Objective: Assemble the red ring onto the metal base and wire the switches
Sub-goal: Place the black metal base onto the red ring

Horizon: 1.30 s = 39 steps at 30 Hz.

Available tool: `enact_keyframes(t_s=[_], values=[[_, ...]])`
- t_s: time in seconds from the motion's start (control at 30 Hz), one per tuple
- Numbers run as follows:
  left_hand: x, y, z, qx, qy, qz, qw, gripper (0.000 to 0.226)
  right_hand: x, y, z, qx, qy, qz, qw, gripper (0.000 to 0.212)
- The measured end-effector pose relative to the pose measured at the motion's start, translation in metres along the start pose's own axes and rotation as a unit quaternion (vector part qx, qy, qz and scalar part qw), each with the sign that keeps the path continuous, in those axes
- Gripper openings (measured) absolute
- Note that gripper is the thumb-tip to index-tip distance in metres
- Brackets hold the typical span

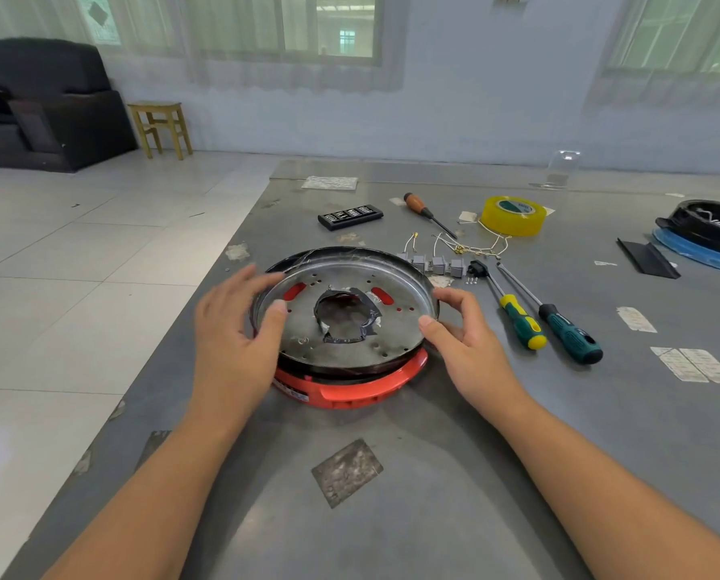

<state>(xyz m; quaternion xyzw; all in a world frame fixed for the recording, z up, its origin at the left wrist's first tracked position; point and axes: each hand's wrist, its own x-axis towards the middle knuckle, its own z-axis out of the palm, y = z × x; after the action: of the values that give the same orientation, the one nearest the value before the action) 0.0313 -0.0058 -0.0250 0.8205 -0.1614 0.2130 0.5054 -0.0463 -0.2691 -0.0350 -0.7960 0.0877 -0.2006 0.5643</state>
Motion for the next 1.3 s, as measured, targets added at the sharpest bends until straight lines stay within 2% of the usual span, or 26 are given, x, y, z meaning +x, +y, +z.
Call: enact_keyframes(t_s=[0.03,0.1,0.17,0.2,0.3,0.47,0.57,0.8,0.97,1.1,1.2,1.3], values=[[0.001,-0.002,0.002,-0.025,0.006,-0.074,0.997,0.039,0.000,0.000,0.001,0.003,0.010,0.013,1.000,0.043],[0.001,-0.005,0.006,-0.099,-0.022,-0.227,0.969,0.052,-0.001,-0.001,0.004,0.009,0.025,0.059,0.998,0.058],[-0.002,-0.004,0.009,-0.143,-0.045,-0.285,0.947,0.054,-0.002,-0.002,0.007,0.000,0.010,0.100,0.995,0.058],[-0.003,-0.003,0.011,-0.155,-0.044,-0.294,0.942,0.043,-0.003,-0.002,0.009,-0.018,-0.002,0.105,0.994,0.049],[-0.006,0.002,0.014,-0.199,-0.028,-0.306,0.931,0.023,-0.004,-0.003,0.012,-0.012,-0.001,0.104,0.994,0.026],[-0.007,0.002,0.021,-0.268,-0.017,-0.298,0.916,0.023,0.007,-0.003,0.014,0.038,0.001,0.103,0.994,0.022],[-0.006,0.005,0.023,-0.279,-0.003,-0.282,0.918,0.032,0.012,-0.003,0.017,0.068,0.001,0.108,0.992,0.029],[-0.005,0.008,0.025,-0.329,0.002,-0.273,0.904,0.071,0.015,-0.003,0.022,0.174,-0.017,0.084,0.981,0.048],[0.000,0.005,0.022,-0.316,0.009,-0.255,0.914,0.076,0.014,-0.005,0.018,0.264,-0.037,0.124,0.956,0.058],[0.007,0.000,0.019,-0.325,-0.002,-0.263,0.909,0.070,0.017,-0.014,0.013,0.249,0.000,0.187,0.950,0.032],[0.011,-0.006,0.021,-0.319,-0.006,-0.272,0.908,0.060,0.018,-0.016,0.012,0.208,-0.020,0.213,0.954,0.032],[0.016,-0.008,0.020,-0.349,0.009,-0.291,0.891,0.055,0.015,-0.018,0.013,0.170,-0.055,0.220,0.959,0.033]])
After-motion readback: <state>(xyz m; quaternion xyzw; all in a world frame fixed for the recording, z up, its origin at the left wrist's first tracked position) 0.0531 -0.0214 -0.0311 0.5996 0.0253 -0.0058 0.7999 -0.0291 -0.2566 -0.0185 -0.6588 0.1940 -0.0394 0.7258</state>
